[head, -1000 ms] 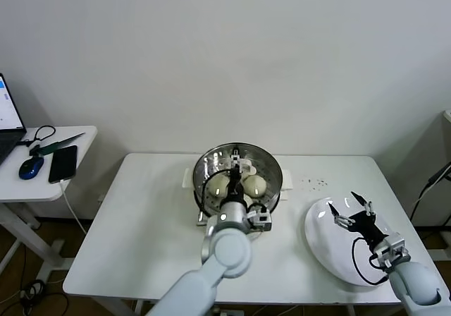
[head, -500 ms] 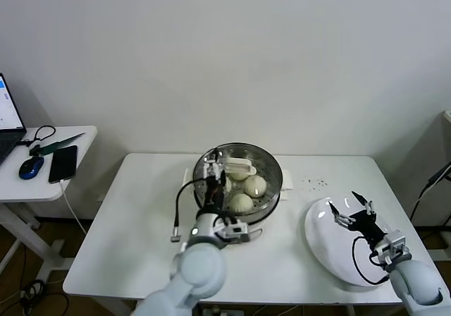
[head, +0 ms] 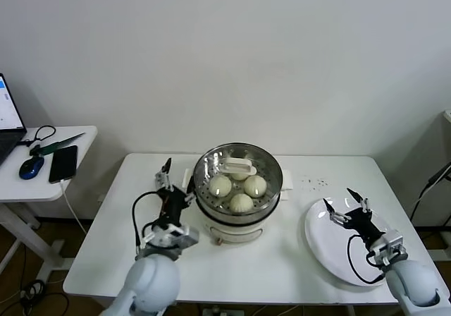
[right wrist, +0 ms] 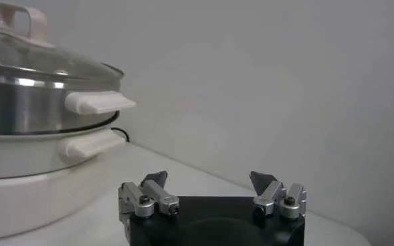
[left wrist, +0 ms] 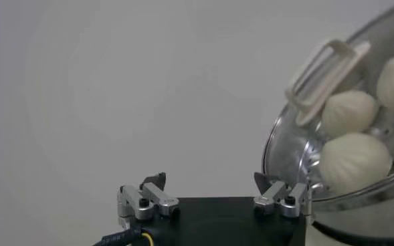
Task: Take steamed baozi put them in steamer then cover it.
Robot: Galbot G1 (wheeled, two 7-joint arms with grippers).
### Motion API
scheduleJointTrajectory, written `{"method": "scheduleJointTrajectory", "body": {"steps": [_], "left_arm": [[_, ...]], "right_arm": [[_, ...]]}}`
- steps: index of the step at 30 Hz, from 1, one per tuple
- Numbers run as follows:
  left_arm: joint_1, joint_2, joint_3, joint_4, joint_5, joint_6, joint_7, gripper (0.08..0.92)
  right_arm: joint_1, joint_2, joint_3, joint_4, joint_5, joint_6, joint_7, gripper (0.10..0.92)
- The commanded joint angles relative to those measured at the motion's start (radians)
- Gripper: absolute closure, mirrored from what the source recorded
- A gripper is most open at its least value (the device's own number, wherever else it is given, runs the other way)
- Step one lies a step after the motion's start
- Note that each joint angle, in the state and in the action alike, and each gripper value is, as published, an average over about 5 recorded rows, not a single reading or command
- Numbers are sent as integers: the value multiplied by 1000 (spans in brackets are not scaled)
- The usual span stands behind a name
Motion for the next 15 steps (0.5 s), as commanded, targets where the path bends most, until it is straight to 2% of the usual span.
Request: {"method": "scheduleJointTrajectory", "body": {"steps": [1,7,15], "left_arm": [[227,-88,-349,10,-594,-497,-113,177],[319,-130,-433,47,-727,-558,-74,177],[405,-172,-513,70,-773,-610,-17,177]], "right_arm": [[-21,34,6,32,-8,18,0,203],[-59,80,23,35,-13,34,-1,203],[-101,115,37,42,-2,52,5,203]]}}
